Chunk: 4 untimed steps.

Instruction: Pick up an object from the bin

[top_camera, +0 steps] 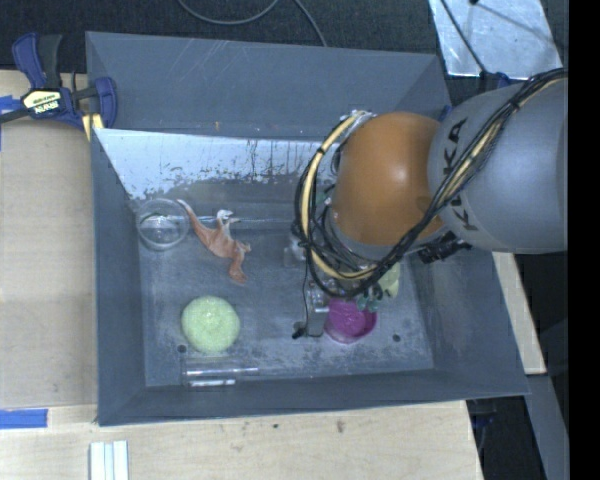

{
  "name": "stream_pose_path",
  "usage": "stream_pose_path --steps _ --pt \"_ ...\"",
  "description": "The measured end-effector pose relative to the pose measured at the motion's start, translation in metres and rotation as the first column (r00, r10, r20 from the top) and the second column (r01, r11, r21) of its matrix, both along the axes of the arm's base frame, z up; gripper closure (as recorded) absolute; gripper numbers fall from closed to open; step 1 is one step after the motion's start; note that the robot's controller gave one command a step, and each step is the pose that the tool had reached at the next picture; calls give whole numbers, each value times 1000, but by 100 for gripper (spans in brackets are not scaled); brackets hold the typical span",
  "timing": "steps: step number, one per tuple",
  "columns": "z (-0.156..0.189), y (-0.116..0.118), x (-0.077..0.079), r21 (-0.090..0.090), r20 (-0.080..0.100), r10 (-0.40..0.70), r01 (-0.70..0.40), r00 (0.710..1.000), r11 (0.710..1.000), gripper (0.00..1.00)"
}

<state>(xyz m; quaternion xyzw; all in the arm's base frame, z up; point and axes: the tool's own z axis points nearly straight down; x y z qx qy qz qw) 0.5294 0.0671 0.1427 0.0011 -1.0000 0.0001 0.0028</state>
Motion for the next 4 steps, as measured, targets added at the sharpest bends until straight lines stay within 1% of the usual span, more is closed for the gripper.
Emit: stream_pose_path --steps 1,2,3,4 --pt "5 0 2 1 8 -2 2 1000 1000 0" --pt "-47 62 -4 0 11 75 -75 997 997 0" --pt "-27 141 -9 2 10 115 -115 993 993 0" --pt "-39 115 0 0 6 -106 106 994 994 0"
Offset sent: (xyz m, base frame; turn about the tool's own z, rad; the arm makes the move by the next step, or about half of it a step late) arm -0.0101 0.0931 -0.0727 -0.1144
